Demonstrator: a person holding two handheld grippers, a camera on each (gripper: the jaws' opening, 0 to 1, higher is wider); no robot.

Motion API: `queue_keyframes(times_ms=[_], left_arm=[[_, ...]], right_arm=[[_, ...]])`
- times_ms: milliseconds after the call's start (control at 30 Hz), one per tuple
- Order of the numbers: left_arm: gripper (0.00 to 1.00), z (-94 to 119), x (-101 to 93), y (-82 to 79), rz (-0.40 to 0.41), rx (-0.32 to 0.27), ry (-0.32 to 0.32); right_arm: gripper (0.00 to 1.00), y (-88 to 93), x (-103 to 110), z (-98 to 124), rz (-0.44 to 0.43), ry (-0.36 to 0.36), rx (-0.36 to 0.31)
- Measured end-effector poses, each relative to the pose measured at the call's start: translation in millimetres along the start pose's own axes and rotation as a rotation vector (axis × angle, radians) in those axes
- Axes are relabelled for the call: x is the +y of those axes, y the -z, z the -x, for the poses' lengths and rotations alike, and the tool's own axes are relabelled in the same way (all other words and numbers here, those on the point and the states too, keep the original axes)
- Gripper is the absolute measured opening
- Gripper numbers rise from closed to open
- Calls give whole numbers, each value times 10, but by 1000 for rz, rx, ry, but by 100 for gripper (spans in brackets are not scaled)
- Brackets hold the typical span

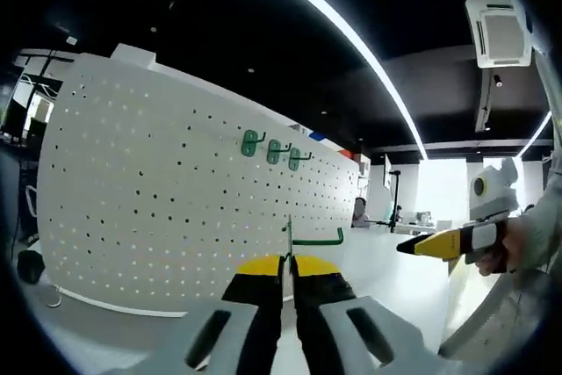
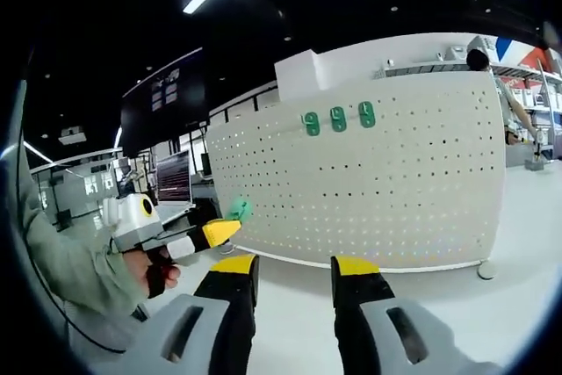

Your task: Insert the hook assembly into the mounting plate slot until the hook locks in place.

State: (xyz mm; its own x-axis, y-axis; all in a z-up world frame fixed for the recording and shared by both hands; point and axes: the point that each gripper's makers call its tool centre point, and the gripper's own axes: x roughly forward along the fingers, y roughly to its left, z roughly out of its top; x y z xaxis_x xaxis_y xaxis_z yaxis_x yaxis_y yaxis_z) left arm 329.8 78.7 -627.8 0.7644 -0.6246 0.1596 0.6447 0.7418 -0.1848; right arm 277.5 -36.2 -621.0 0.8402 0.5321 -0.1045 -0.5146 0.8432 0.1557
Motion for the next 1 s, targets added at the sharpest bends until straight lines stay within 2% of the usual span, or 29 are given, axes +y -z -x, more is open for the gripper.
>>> queue_keyframes(times_ms=[267,433,1000], left_arm=[[3,9,-50,-16,12,-11,23],[3,-7,-160,-25,9,-19,59],[3,-44,-461,-10,-20,-20,172]], right_arm=[[25,-80,172,-65,-29,-49,-6],[23,-152,247,-84,-39,-72,-14],[20,-185,343,-179,-63,-111,-2]])
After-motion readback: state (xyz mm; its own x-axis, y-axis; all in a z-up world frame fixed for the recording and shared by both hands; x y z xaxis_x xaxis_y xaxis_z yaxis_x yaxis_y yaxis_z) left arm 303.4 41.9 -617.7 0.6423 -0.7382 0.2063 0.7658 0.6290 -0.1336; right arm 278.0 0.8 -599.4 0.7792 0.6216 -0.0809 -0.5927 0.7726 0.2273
